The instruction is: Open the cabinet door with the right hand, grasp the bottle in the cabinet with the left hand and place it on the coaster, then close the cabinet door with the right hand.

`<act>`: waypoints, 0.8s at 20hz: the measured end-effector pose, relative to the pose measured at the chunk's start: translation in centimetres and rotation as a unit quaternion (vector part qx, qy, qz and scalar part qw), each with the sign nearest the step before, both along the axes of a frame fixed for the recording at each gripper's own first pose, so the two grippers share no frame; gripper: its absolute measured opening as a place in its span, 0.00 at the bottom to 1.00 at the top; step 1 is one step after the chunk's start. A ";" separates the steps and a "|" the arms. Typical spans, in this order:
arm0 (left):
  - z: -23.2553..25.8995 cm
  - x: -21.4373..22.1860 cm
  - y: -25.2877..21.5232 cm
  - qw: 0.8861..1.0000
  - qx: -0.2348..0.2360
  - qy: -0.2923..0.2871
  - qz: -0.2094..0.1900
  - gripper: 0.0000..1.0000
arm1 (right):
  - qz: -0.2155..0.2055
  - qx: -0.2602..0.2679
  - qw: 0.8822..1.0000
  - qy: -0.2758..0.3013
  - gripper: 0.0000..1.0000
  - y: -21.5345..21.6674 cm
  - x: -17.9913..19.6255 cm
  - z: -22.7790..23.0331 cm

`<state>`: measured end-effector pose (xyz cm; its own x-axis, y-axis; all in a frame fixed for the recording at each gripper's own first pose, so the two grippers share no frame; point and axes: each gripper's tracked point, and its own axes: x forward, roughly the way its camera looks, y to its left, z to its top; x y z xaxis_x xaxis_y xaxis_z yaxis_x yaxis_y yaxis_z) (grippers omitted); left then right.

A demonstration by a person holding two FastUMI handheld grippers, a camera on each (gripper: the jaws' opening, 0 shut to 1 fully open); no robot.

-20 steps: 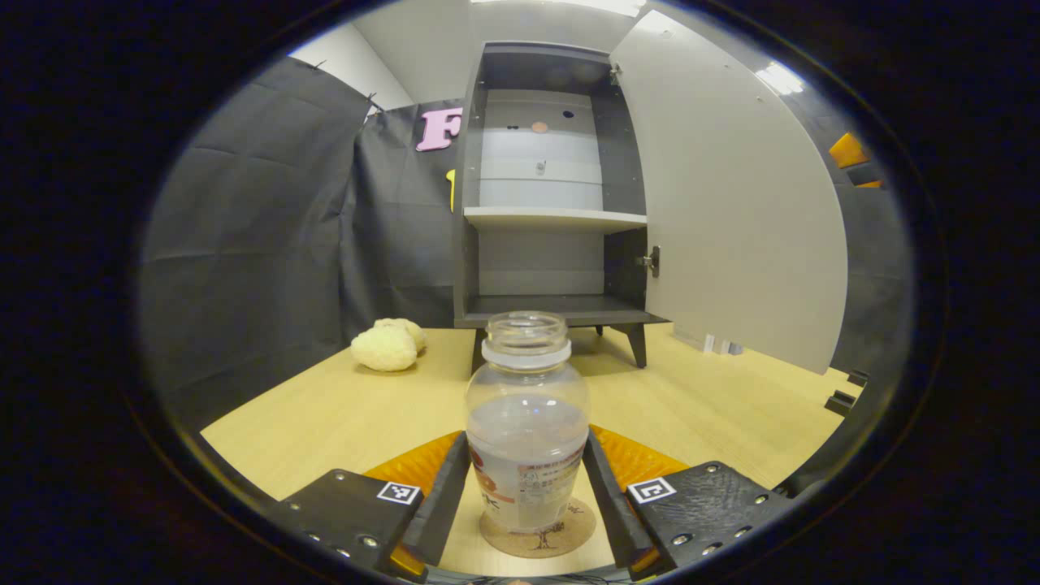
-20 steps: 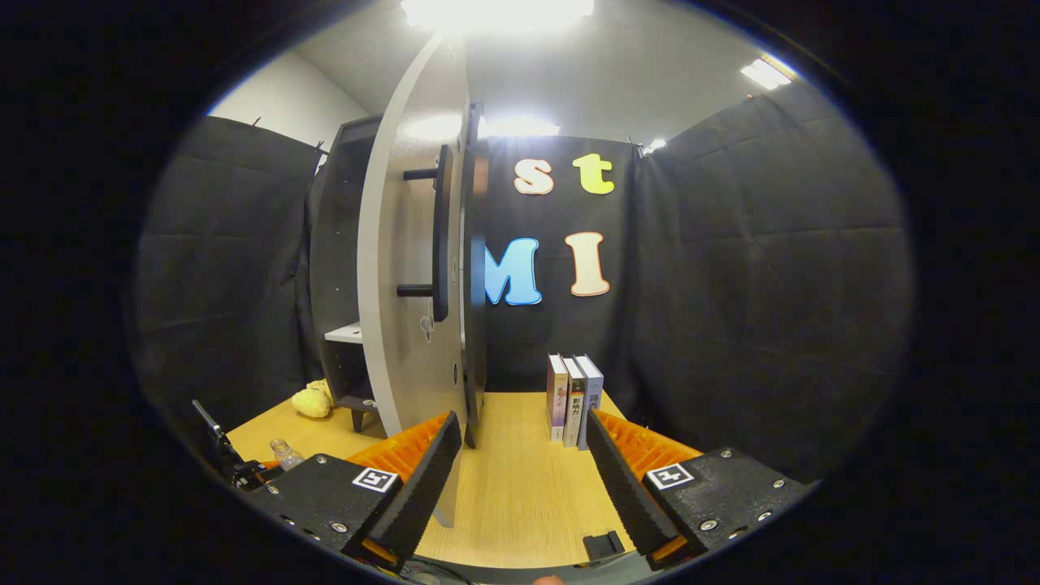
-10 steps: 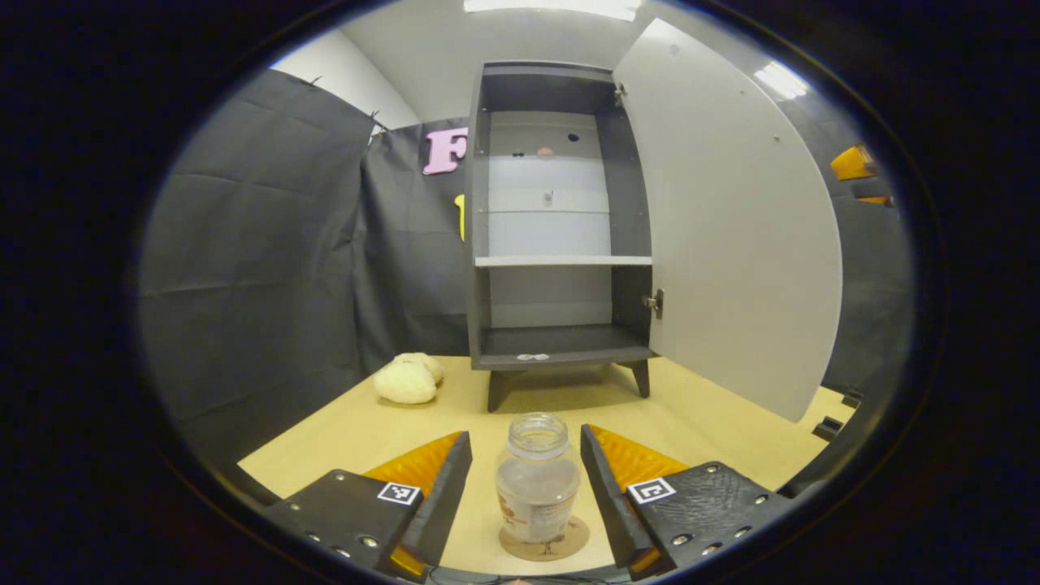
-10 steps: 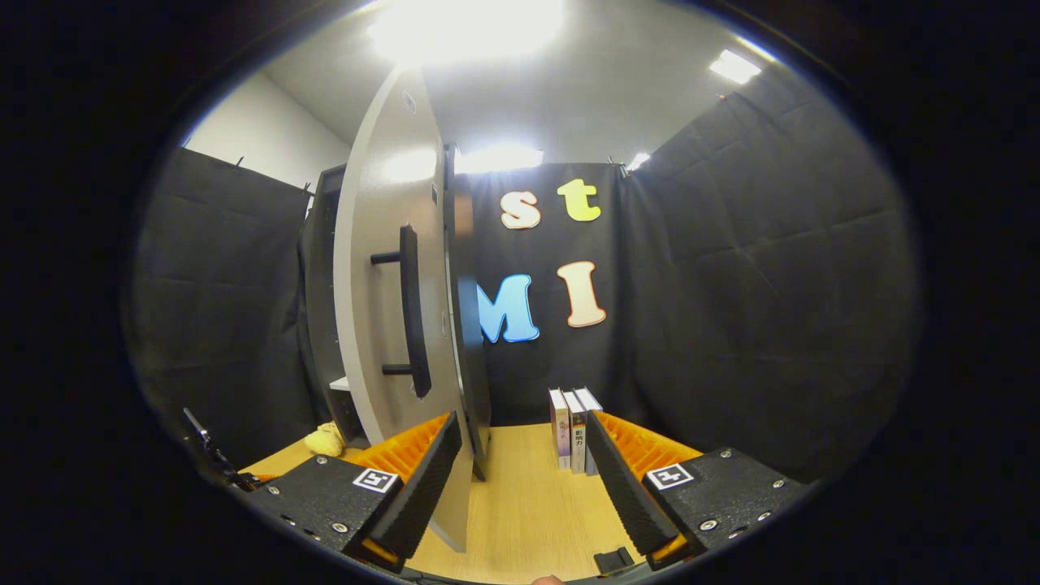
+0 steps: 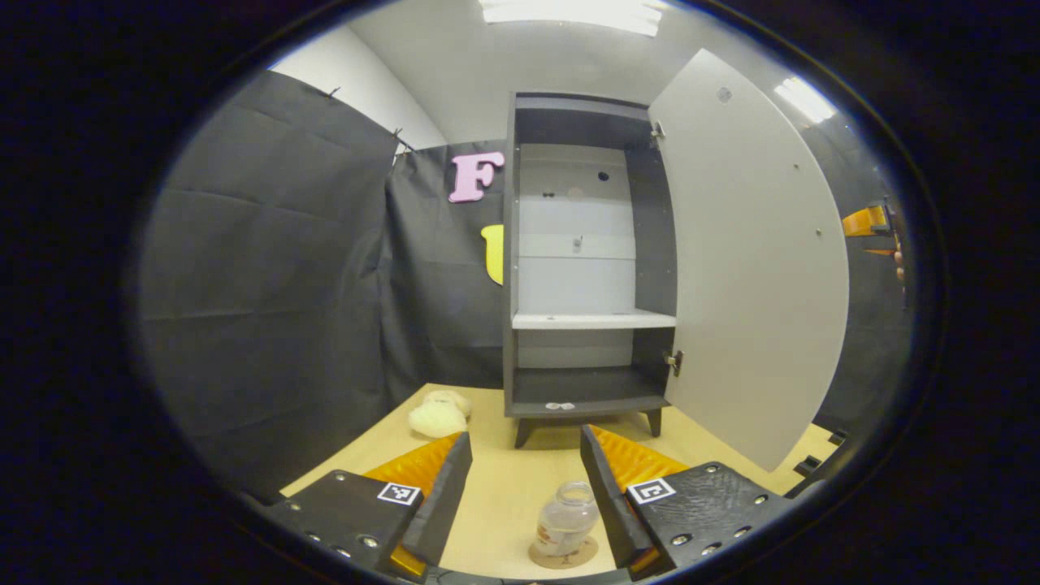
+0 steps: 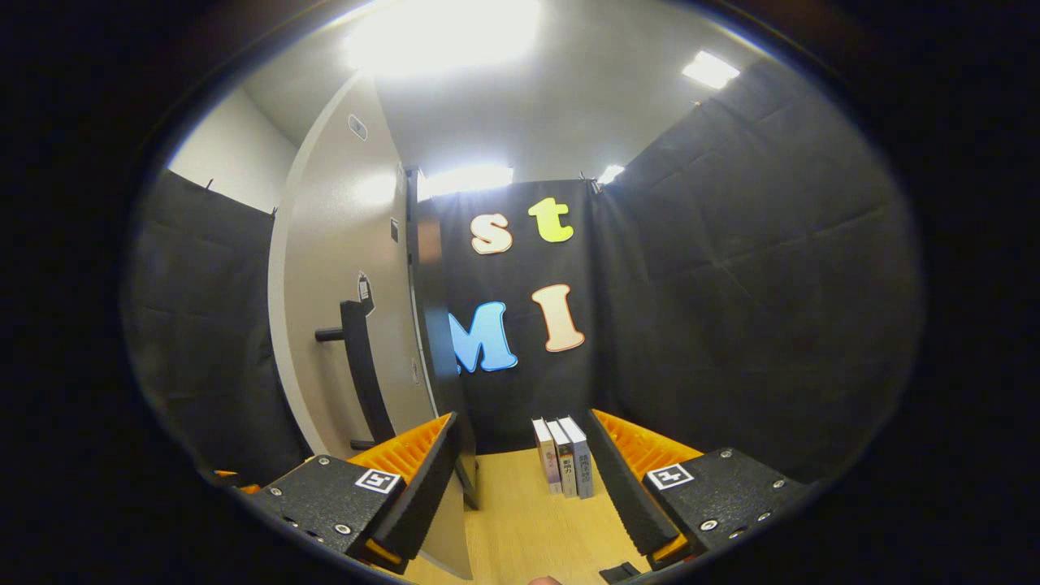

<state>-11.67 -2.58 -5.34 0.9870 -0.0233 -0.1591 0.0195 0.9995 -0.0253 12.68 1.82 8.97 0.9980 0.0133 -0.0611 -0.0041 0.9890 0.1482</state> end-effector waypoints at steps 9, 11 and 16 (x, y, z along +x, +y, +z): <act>3.7 1.4 6.7 0.999 0.022 -0.031 0.006 0.81 | -0.033 -0.038 0.998 0.022 0.94 2.4 1.5 0.1; 3.2 1.6 8.1 0.999 0.022 -0.027 0.011 0.76 | -0.035 -0.051 0.998 0.031 0.94 3.4 1.4 -0.2; 2.6 2.2 11.6 0.999 0.017 -0.022 0.018 0.72 | -0.056 -0.077 0.995 0.034 0.92 3.5 1.2 -0.1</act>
<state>-9.51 9.05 -2.74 0.9932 0.0171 -0.1151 -0.0162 0.9998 0.0082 13.93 5.31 8.83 0.9861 -0.1124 -0.1221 0.1122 0.9936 -0.0090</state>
